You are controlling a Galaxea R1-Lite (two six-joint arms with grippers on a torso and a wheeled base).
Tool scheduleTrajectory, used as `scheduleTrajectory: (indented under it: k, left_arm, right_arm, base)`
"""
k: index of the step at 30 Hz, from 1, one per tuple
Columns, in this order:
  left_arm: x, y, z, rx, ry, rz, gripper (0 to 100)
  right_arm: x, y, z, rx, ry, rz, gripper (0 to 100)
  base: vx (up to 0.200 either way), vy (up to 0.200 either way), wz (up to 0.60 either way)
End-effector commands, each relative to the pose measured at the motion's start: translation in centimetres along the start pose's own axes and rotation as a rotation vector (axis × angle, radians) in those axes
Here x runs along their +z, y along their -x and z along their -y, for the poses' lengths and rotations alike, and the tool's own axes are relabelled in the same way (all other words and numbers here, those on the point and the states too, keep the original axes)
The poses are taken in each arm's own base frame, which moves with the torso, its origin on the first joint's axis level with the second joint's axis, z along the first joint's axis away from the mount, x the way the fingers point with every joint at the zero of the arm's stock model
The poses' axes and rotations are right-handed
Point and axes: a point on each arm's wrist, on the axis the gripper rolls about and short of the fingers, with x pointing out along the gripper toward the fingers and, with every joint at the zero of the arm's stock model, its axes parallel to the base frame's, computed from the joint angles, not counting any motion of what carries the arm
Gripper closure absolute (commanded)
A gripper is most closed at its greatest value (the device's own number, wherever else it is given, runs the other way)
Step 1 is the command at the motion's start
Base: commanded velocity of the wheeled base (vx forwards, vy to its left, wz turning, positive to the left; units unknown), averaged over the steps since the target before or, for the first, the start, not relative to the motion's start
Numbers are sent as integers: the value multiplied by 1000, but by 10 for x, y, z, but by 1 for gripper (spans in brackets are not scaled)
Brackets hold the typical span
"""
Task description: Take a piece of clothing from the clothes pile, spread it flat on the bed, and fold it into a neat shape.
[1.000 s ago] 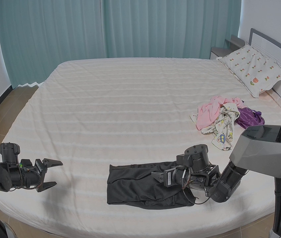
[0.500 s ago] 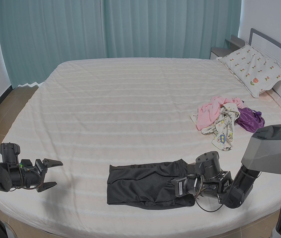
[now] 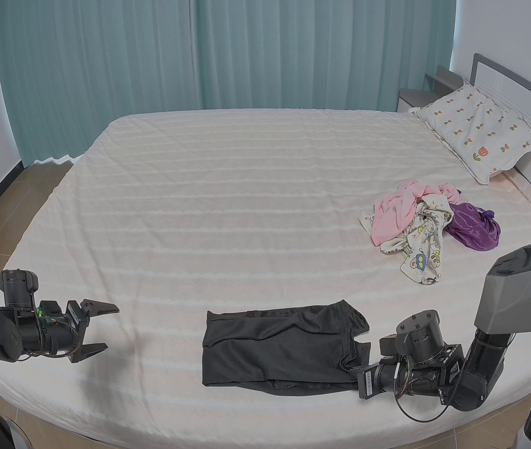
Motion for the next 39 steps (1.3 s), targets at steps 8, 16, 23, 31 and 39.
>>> scheduleTrajectory:
  k: [8,16,23,31,39]
  left_arm:
    - [0,0,0,1,2,-1,0]
    - [0,0,0,1,2,-1,0]
    - [0,0,0,1,2,-1,0]
    - [0,0,-1,2,3,-1,0]
    - [0,0,0,1,2,-1,0]
  right_arm:
    - [-18,6,6,-8,-3,-73,0]
    - [12,14,12,17,-97,93,0]
    - [49,-16,24,50,-237,197,0]
    - [77,-65,29,46,-296,178,0]
    - [86,-87,29,43,-311,156,100]
  base:
    - [0,0,0]
    - [0,0,0]
    - [0,0,0]
    - [0,0,0]
    - [0,0,0]
